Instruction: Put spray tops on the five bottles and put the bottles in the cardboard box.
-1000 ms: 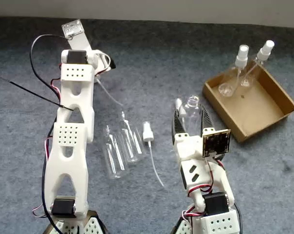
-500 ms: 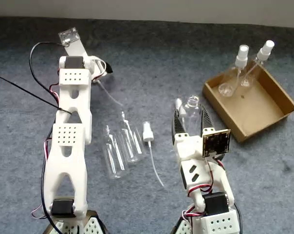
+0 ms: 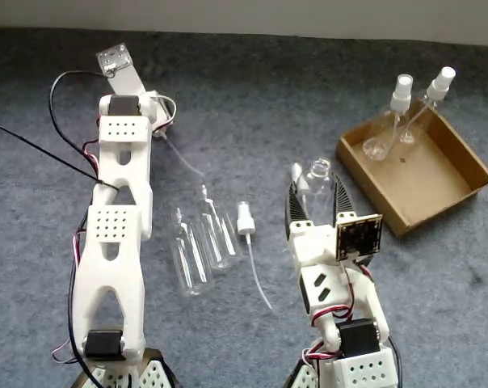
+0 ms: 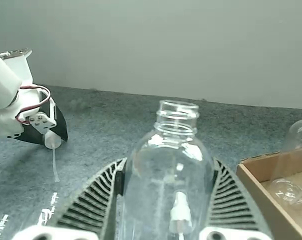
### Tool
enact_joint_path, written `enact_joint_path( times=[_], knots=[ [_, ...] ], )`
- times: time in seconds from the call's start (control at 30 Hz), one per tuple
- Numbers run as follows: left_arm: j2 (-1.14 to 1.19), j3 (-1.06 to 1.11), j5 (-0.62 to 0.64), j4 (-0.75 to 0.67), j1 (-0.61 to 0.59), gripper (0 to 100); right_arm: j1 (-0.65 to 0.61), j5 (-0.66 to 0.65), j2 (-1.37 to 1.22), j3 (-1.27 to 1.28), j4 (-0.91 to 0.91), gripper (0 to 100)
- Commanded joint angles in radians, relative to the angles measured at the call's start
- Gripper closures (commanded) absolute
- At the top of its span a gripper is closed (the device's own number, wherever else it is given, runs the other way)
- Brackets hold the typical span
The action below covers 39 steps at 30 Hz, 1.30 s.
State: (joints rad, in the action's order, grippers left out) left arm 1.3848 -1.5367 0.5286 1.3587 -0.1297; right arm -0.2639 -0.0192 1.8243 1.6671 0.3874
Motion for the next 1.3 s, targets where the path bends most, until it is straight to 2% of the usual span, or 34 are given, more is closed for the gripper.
enact_joint_path(
  times=[0.0, 0.23, 0.37, 0.63, 0.8, 1.27],
  knots=[
    [-0.008, -0.024, 0.011, -0.021, -0.018, 96, -0.008, -0.003, 0.012, 0.113, 0.002, 85.7],
    [-0.015, -0.105, 0.006, -0.011, -0.012, 100, -0.008, -0.003, 0.012, 0.113, 0.002, 85.7],
    [-0.068, -0.127, -0.003, 0.057, -0.012, 100, -0.008, -0.003, 0.012, 0.113, 0.002, 85.7],
    [-0.232, -0.128, -0.23, 0.259, -0.001, 100, -0.008, -0.003, 0.012, 0.113, 0.002, 85.7],
    [-0.34, -0.128, -0.295, 0.384, 0.001, 100, -0.008, -0.003, 0.01, 0.113, 0.002, 85.7],
    [-0.69, -0.119, -0.305, 0.404, -0.001, 100, -0.008, -0.003, 0.012, 0.113, 0.002, 85.7]
  ],
)
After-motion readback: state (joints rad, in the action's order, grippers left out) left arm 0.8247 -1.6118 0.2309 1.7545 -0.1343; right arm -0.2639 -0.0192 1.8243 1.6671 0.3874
